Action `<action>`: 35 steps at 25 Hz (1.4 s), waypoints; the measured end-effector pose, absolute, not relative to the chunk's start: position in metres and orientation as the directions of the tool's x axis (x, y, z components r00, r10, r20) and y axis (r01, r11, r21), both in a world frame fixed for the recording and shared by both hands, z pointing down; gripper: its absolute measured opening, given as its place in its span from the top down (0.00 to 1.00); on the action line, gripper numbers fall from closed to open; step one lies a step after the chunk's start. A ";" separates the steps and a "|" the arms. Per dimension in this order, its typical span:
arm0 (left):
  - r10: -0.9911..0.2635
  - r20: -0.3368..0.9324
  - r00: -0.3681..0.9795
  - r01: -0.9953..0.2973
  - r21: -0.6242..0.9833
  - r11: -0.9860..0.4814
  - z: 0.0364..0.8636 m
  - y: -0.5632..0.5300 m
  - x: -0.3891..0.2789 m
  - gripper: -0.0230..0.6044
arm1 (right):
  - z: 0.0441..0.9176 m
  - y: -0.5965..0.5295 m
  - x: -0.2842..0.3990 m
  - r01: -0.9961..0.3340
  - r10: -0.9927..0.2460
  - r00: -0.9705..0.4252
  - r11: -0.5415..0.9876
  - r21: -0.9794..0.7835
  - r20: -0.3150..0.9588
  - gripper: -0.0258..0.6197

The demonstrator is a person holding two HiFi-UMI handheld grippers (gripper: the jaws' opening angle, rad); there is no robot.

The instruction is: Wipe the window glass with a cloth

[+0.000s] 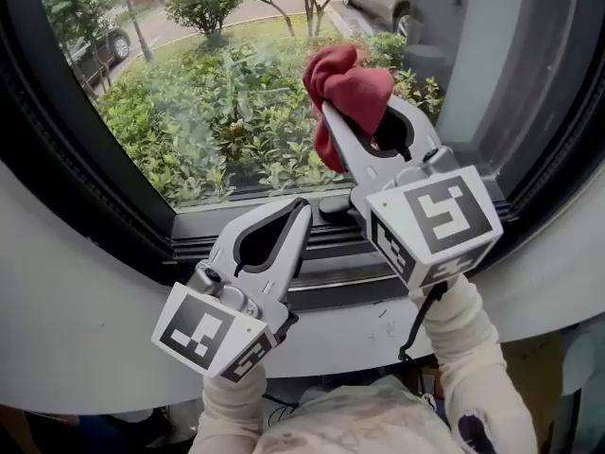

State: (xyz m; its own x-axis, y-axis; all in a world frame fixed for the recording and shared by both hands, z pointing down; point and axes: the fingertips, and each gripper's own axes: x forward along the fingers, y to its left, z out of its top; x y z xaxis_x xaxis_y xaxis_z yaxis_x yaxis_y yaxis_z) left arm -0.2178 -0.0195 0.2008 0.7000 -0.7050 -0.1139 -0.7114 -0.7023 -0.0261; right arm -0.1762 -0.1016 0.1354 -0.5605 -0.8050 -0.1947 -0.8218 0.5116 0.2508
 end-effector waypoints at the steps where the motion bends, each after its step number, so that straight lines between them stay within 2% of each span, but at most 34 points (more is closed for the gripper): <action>1: -0.709 -0.115 0.696 -0.715 -0.024 -0.699 0.201 -0.019 -0.222 0.96 | 0.135 -0.101 -0.182 -0.819 -0.802 -0.564 0.512 0.259 -0.196 0.79; 9: -0.721 -0.109 0.684 -0.726 -0.008 -0.688 0.205 -0.012 -0.226 0.96 | 0.157 -0.101 -0.181 -0.829 -0.815 -0.550 0.505 0.240 -0.185 0.79; 16: -0.716 -0.094 0.691 -0.720 -0.003 -0.694 0.211 -0.012 -0.218 0.96 | 0.171 -0.101 -0.173 -0.842 -0.834 -0.517 0.455 0.291 -0.191 0.79; 25: -0.676 -0.079 0.732 -0.679 -0.003 -0.734 0.217 -0.017 -0.159 0.96 | 0.170 -0.107 -0.089 -0.884 -0.873 -0.437 0.372 0.284 -0.217 0.79; 35: -0.622 -0.061 0.781 -0.624 -0.014 -0.781 0.216 -0.025 -0.057 0.96 | 0.170 -0.112 0.034 -0.922 -0.904 -0.360 0.308 0.234 -0.231 0.78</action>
State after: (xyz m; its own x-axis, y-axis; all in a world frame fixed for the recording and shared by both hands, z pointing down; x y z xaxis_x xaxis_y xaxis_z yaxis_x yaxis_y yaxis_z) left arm -0.0570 -0.0254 0.2160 0.7805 -0.6221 -0.0615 -0.6239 -0.7814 -0.0137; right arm 0.0343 -0.1117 0.1702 -0.3600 -0.9040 -0.2308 -0.9223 0.3076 0.2339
